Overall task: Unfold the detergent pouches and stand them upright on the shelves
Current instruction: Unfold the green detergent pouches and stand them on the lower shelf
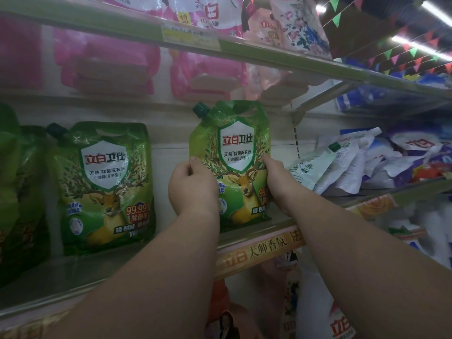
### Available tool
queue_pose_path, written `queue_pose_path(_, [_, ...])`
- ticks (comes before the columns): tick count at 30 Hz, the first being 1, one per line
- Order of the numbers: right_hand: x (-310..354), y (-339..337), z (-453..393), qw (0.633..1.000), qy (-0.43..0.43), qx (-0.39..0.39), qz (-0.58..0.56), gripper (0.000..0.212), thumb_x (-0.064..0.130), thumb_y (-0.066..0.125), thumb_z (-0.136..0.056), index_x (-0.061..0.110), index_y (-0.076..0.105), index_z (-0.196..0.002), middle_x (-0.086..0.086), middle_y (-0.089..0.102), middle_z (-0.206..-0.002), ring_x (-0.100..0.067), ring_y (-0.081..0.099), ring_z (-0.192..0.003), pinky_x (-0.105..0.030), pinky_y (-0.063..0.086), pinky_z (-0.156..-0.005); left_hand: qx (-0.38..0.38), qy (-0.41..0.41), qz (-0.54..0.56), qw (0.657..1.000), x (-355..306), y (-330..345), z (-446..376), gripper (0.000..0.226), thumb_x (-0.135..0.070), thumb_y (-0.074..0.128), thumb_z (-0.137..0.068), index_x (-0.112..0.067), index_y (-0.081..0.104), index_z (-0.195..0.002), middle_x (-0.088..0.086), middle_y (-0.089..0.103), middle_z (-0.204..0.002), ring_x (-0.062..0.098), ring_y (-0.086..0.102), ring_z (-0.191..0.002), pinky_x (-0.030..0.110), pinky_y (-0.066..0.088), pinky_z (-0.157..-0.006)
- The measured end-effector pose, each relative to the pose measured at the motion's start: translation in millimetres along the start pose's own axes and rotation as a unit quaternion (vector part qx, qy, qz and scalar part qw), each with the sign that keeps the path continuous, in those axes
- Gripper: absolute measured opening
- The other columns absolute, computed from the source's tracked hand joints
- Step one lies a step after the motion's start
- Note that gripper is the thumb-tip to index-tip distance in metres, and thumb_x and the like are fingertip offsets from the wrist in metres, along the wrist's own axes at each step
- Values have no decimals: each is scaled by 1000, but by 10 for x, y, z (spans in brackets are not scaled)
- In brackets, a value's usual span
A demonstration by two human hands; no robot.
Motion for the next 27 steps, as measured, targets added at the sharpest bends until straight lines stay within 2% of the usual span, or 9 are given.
queue_pose_path(4, [-71,-5,-85,1000,13,8,-27,94,87,54,-67,31,52,-143,-13,76,-120,-38,75,-107,-61,59,-93,2,-4,3,1000,-2,-6,11,41,-44,48,-105,-15,63,-81,0,56,-69,19,50,-61,28,37,-55])
queue_pose_path(12, [-93,-17,-149,999,9,11,-33,94,89,54,-66,33,52,-142,-12,77,-119,-39,76,-106,-62,59,-92,9,-7,2,1000,-20,-20,33,41,-46,47,-106,-16,65,-85,1,62,-75,20,57,-67,29,45,-59])
queue_pose_path(14, [-76,-4,-86,999,8,20,-41,93,87,55,-67,31,53,-142,-11,77,-119,-37,77,-106,-61,59,-91,15,-5,1,1000,-26,-12,32,41,-48,47,-105,-18,67,-85,0,67,-79,20,64,-72,32,53,-65])
queue_pose_path(18, [-107,-20,-130,1000,17,16,-12,92,92,50,-68,36,53,-141,-10,76,-121,-37,75,-109,-62,58,-92,17,-19,12,1000,-4,-1,21,43,-49,47,-105,-18,65,-81,1,68,-78,24,68,-75,35,58,-70])
queue_pose_path(21, [-129,-51,-209,1000,19,-3,15,94,95,46,-66,39,52,-141,-9,74,-124,-38,70,-114,-61,54,-97,16,-27,18,999,3,4,23,43,-50,48,-104,-19,67,-80,1,69,-79,25,70,-78,44,63,-79])
queue_pose_path(27, [-78,-51,-102,999,14,-24,35,95,97,36,-64,40,48,-140,-11,70,-125,-40,66,-115,-61,48,-103,22,-29,18,999,-6,-1,37,43,-50,47,-105,-20,68,-83,2,71,-81,25,71,-79,47,63,-80])
Point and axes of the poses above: each hand's wrist, its own z-axis away from the middle knuckle, its own y-axis out of the palm, x = y × z, the point moved 5 cm from there along -z, towards the middle knuckle
